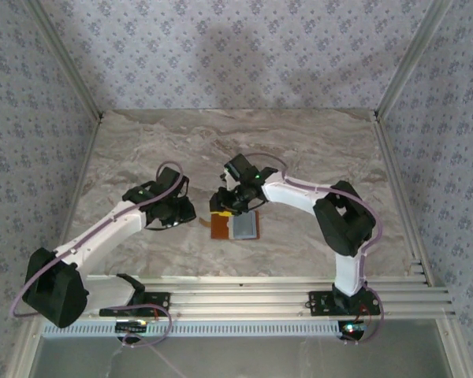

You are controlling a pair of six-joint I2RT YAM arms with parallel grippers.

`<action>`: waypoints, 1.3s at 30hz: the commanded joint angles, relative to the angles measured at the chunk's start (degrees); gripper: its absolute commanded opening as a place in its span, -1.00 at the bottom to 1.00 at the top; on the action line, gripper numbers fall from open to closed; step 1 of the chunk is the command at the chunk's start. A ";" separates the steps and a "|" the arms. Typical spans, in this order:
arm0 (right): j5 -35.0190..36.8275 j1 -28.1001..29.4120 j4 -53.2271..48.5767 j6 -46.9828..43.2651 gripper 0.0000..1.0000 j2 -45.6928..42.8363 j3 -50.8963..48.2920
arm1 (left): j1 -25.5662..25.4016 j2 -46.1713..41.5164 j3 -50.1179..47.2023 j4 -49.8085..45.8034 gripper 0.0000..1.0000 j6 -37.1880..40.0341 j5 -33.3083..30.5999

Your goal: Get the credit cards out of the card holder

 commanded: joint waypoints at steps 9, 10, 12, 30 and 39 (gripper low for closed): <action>14.11 -4.88 -17.92 -7.91 -0.14 -7.49 -4.89 | -1.55 11.50 0.44 4.33 -0.64 0.59 5.23; 14.27 -4.92 -17.86 -8.25 -0.13 -7.35 -5.33 | -1.84 12.92 0.62 4.58 -0.64 0.58 5.33; 14.24 -4.80 -16.88 -8.40 -0.11 -7.04 -6.11 | -2.35 15.34 0.83 4.96 -0.66 0.48 5.32; 11.79 -3.40 -12.73 -7.15 -0.11 -3.03 -5.90 | -3.37 22.22 1.62 5.05 -0.69 0.82 5.46; 11.63 -2.89 -12.30 -7.14 -0.11 -1.41 -5.76 | -3.45 22.54 1.65 4.96 -0.69 0.70 5.63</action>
